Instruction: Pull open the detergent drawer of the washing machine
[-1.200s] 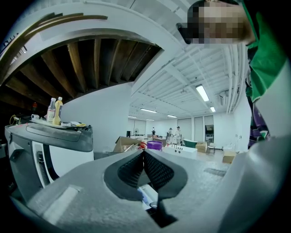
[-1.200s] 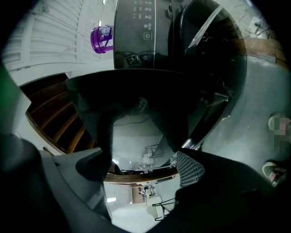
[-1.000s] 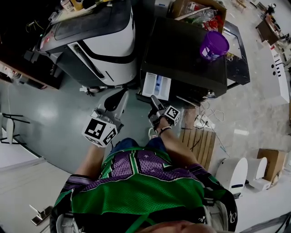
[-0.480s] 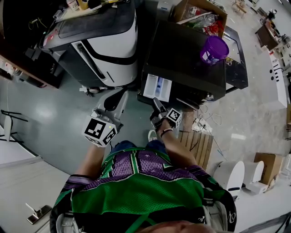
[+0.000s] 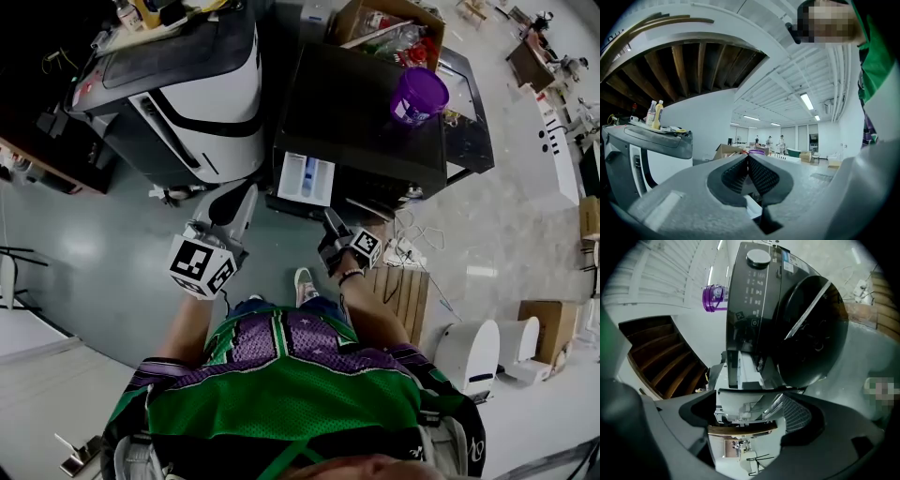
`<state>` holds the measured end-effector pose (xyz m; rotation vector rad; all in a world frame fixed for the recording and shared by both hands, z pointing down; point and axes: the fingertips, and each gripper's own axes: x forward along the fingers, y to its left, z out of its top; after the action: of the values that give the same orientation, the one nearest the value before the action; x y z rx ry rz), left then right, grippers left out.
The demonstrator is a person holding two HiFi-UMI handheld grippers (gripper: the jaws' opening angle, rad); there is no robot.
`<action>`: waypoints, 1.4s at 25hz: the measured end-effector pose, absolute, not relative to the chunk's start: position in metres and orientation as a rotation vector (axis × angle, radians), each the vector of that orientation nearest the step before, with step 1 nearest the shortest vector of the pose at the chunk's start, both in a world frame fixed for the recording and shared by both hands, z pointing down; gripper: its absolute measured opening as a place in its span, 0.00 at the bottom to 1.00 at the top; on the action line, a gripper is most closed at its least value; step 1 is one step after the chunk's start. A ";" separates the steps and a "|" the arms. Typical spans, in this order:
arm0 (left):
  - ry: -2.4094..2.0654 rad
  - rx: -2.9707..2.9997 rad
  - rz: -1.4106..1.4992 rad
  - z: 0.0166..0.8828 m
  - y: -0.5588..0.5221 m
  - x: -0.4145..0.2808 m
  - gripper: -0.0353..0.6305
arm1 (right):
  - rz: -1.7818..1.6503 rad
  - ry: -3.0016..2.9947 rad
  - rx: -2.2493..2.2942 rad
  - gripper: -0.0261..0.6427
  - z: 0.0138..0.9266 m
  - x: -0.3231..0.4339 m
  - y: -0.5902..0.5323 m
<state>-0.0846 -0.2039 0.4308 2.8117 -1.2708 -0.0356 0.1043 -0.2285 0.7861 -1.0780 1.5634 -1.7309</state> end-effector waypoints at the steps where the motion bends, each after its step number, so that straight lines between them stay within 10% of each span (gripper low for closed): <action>1: -1.262 2.816 -0.037 0.430 -0.205 -0.082 0.08 | -1.721 1.560 -1.092 0.68 0.785 0.112 -0.228; 35: -1.261 2.876 -0.043 0.384 -0.221 -0.064 0.08 | -0.936 2.535 -1.615 0.68 0.595 0.178 -0.242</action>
<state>-0.0641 -0.2214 0.3841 2.8759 -1.2615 -0.0426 0.1777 -0.2417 0.5947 -1.6155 2.5347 -0.9358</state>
